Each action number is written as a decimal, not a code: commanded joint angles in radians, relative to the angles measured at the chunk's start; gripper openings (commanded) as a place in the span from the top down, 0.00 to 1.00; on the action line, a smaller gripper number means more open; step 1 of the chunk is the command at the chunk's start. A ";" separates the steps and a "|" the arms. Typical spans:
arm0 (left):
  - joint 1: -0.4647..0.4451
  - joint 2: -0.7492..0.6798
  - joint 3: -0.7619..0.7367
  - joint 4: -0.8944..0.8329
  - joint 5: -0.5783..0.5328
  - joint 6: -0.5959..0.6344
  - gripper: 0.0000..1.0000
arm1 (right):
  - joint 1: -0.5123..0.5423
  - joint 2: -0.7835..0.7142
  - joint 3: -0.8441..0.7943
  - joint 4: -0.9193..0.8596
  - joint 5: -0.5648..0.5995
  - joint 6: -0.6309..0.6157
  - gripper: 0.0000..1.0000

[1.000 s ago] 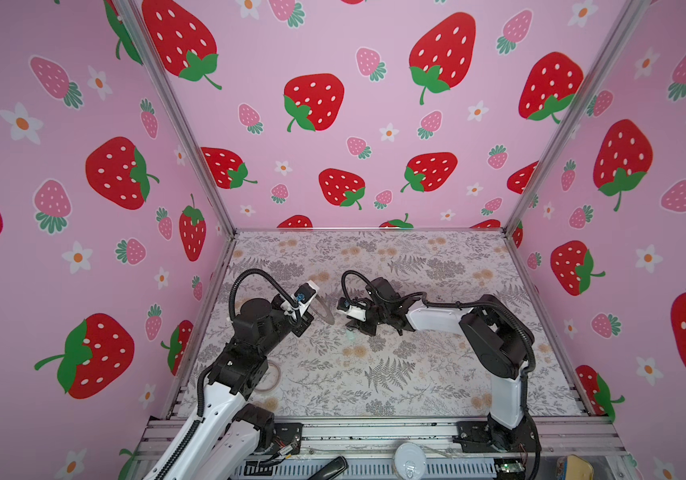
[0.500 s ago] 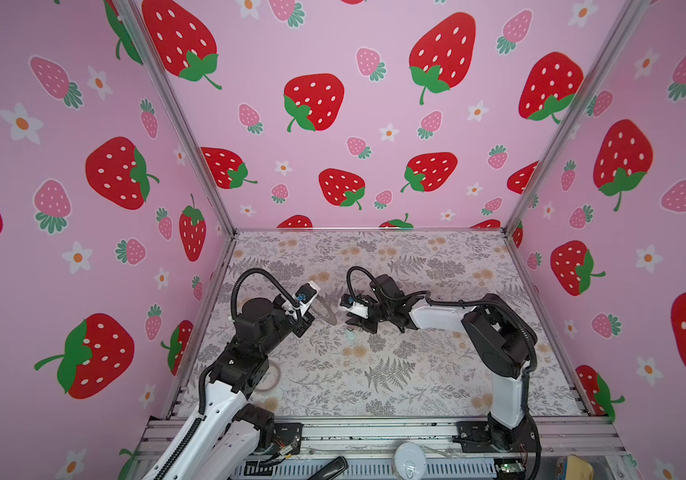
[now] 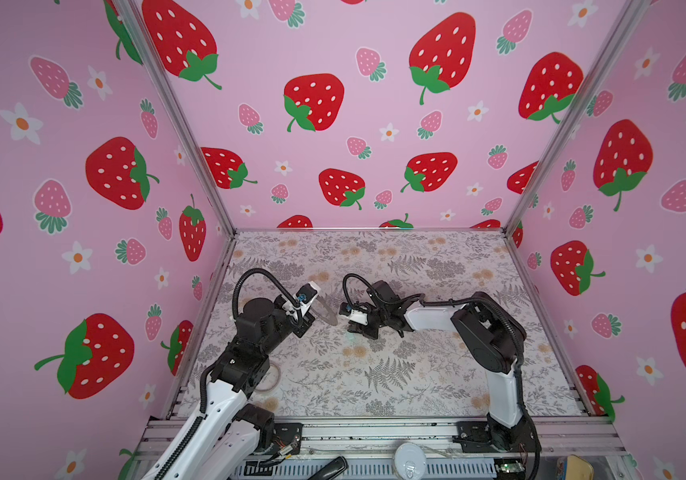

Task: Put the keys on the keyring
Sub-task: 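Lift the green-tagged key with the right gripper off the table, then carry the key toward the split ring while left gripper lowers the metal ring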

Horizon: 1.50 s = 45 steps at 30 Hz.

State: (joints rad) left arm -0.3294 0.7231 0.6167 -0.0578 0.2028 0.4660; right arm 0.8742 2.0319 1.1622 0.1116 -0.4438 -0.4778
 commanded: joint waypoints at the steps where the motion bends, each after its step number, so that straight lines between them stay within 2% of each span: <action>1: -0.004 -0.003 0.002 0.045 0.024 -0.004 1.00 | 0.010 0.026 0.020 -0.022 0.001 -0.041 0.71; 12: -0.005 0.002 0.002 0.048 0.024 -0.007 1.00 | 0.017 0.015 0.019 -0.006 0.007 -0.039 0.75; 24: -0.005 0.009 0.003 0.049 0.027 -0.007 1.00 | 0.022 0.022 0.017 -0.007 0.018 -0.030 0.91; 34: -0.004 0.012 0.005 0.052 0.032 -0.006 1.00 | 0.026 0.019 0.019 -0.004 0.019 -0.020 0.97; 41: -0.005 0.015 0.003 0.050 0.044 -0.003 1.00 | 0.024 -0.047 -0.028 0.041 0.023 0.014 1.00; 45: -0.004 0.011 -0.004 0.046 0.093 0.032 1.00 | 0.008 -0.124 -0.089 0.070 0.068 0.019 1.00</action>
State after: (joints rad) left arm -0.3313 0.7425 0.6155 -0.0544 0.2420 0.4702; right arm 0.8913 1.9827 1.1069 0.1509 -0.3965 -0.4644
